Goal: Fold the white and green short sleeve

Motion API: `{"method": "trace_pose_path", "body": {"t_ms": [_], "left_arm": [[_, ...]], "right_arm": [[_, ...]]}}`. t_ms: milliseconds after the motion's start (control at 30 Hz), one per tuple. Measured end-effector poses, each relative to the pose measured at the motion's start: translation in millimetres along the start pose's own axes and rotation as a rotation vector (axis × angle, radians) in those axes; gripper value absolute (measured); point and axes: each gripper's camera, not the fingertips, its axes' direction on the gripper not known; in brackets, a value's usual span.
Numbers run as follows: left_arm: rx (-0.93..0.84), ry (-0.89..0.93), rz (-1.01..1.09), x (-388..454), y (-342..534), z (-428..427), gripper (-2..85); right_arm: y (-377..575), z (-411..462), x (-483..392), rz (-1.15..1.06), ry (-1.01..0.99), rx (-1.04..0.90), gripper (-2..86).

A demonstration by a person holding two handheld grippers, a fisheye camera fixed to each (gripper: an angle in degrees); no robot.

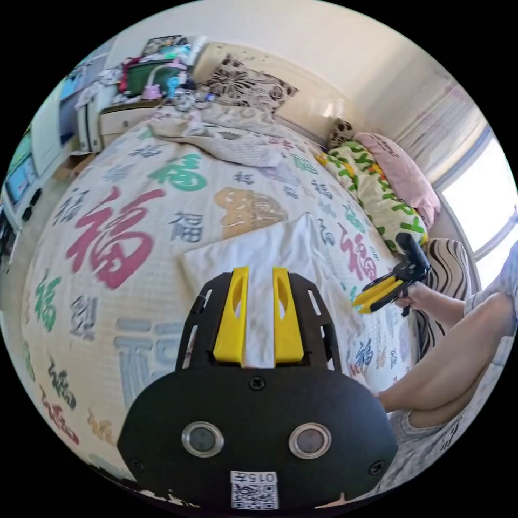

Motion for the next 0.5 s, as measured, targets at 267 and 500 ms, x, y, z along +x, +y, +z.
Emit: {"method": "trace_pose_path", "body": {"t_ms": [267, 500], "left_arm": [[-0.205, -0.013, 0.082, 23.2, -92.1, 108.6, 4.3], [-0.183, 0.069, 0.032, 3.8, -109.5, 105.6, 4.3]], "right_arm": [[16.5, 1.8, 14.7, 0.025, 0.067, 0.035, 0.2], [22.3, 1.1, 15.9, -0.023, 0.09, 0.004, 1.4]]}}
